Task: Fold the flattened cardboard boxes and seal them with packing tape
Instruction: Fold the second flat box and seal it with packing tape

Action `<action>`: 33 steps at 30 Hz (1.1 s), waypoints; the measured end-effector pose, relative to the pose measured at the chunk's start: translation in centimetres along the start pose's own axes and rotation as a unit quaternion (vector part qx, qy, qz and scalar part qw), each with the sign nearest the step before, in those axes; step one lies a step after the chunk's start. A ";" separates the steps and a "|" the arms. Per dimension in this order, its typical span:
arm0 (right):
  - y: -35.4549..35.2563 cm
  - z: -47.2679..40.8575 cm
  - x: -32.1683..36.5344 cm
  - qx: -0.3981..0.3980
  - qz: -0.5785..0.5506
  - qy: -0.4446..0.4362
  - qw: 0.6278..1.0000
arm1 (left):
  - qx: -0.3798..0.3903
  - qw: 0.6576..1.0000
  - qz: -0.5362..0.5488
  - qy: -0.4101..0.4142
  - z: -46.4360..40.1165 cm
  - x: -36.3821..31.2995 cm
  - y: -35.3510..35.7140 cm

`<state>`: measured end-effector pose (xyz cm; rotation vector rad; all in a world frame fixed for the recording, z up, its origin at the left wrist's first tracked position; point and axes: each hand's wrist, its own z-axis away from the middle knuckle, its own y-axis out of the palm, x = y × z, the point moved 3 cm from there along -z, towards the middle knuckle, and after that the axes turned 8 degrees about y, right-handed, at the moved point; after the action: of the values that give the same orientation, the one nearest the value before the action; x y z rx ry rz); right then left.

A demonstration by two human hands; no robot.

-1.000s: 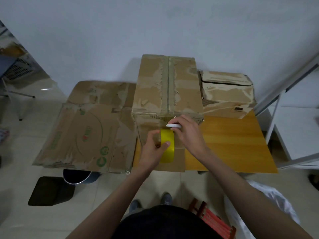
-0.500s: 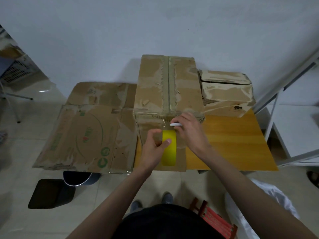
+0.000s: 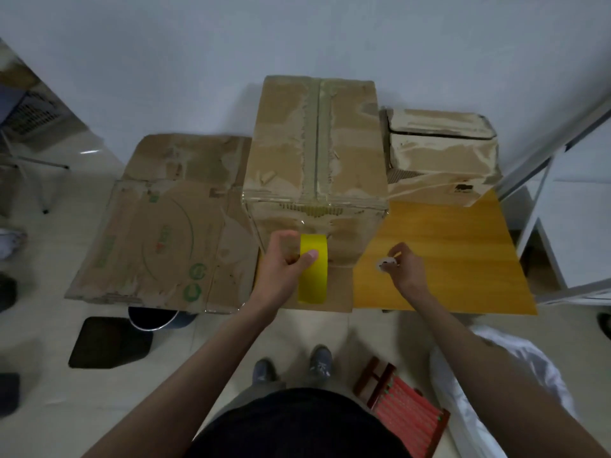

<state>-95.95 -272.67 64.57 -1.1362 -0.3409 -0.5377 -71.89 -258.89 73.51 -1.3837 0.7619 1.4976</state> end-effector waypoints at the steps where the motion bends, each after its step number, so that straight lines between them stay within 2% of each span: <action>1: 0.7 -0.6 -1.0 0.011 -0.006 0.023 1.000 | 0.000 1.000 -0.006 -0.003 0.0 -0.1 0.0; 8: 4.4 -3.2 -6.9 0.059 -0.005 0.125 0.990 | -0.014 0.999 -0.020 -0.029 0.2 0.1 0.4; 15: 4.1 -4.2 -9.1 0.036 0.007 0.192 0.981 | -0.020 0.999 -0.017 -0.031 0.3 0.3 0.6; 17: 3.6 -3.4 -7.5 0.010 -0.037 0.178 0.983 | -0.022 0.999 -0.024 -0.030 0.3 0.2 0.6; 20: 2.7 -0.8 -2.7 -0.012 -0.147 0.081 0.986 | -0.019 0.999 -0.027 -0.032 0.2 0.2 0.5; 23: 2.8 3.7 2.7 0.111 -0.311 0.052 0.942 | -0.010 0.999 -0.026 -0.027 0.2 0.0 0.3; 26: 2.8 7.4 7.1 0.224 -0.396 0.039 0.890 | 0.016 1.000 -0.011 -0.014 0.2 -0.4 0.2; 33: 2.6 9.7 11.7 0.238 -0.434 0.088 0.864 | 0.039 0.999 0.021 -0.010 -0.1 -1.0 0.0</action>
<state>-84.77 -265.65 72.43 -0.3905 -0.7865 -1.2606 -71.97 -259.19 74.44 -1.2995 0.8327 1.4956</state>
